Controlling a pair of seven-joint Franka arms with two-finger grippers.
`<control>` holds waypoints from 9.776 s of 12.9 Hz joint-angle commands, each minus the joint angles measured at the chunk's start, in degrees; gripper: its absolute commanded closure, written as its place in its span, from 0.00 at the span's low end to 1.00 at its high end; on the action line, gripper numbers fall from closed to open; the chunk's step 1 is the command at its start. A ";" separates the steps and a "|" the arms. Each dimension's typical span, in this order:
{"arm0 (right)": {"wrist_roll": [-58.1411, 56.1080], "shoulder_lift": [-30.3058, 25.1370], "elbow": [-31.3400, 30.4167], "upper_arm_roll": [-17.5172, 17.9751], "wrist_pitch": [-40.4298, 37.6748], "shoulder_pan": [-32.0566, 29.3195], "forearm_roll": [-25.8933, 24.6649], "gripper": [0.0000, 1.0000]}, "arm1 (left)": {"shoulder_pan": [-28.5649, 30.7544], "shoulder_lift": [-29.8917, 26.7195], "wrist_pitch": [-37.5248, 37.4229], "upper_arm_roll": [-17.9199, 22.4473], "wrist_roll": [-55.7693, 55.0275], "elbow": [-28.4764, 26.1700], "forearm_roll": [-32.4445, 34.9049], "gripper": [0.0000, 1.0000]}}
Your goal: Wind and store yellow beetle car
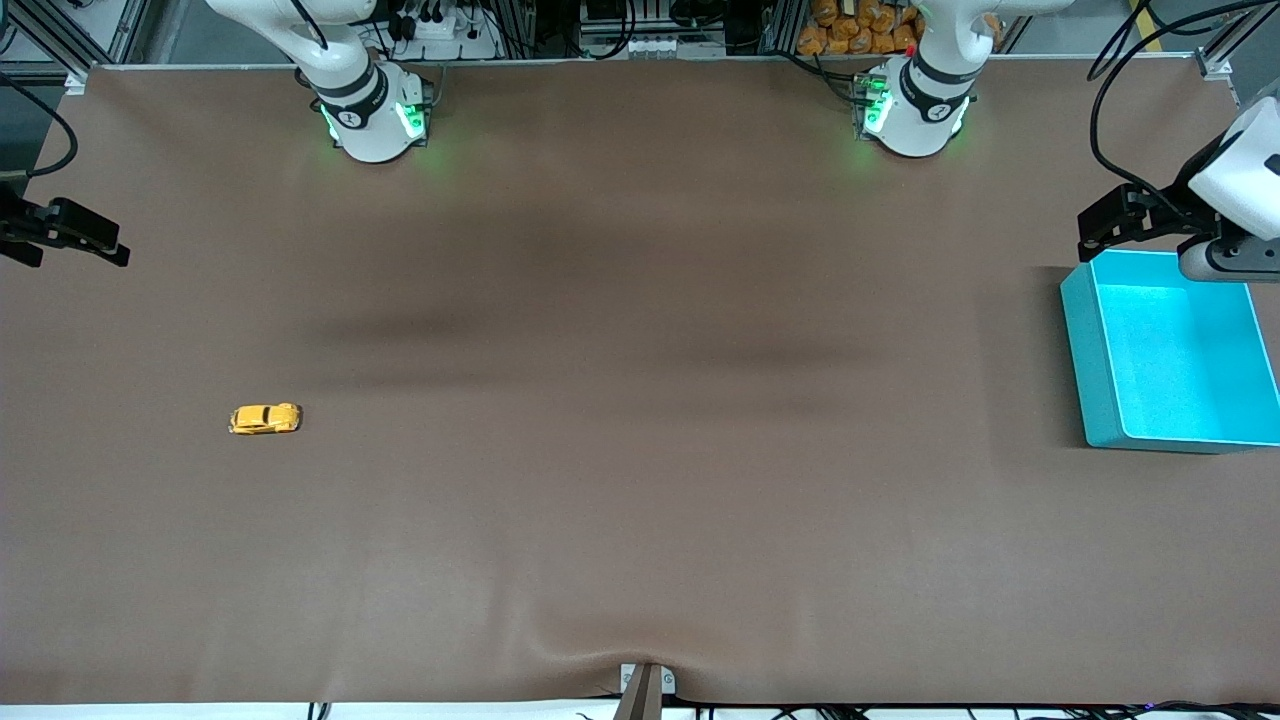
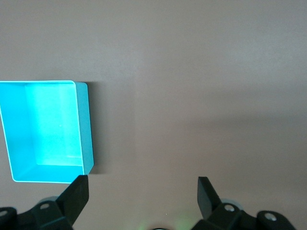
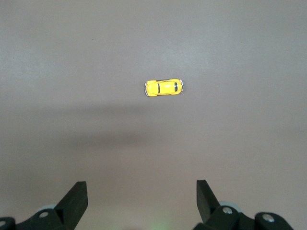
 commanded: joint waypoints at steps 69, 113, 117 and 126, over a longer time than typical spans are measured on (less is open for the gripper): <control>-100.00 37.16 -17.16 0.08 57.82 -13.74 -0.25 1.00 | 0.47 -1.14 -0.84 0.11 -0.14 -2.61 0.15 0.00; -56.62 5.89 -13.82 8.34 27.87 -10.94 -0.08 0.00 | -5.51 14.85 40.27 -1.21 -89.65 -27.74 -0.46 0.00; -41.95 2.89 -13.73 8.61 22.59 -8.47 -0.17 0.00 | -5.59 17.23 44.68 -1.21 -101.47 -30.20 -0.46 0.00; -32.34 0.51 -13.64 8.43 18.71 -8.56 -0.17 0.00 | -9.73 22.41 53.91 -1.21 -106.66 -33.20 -2.13 0.00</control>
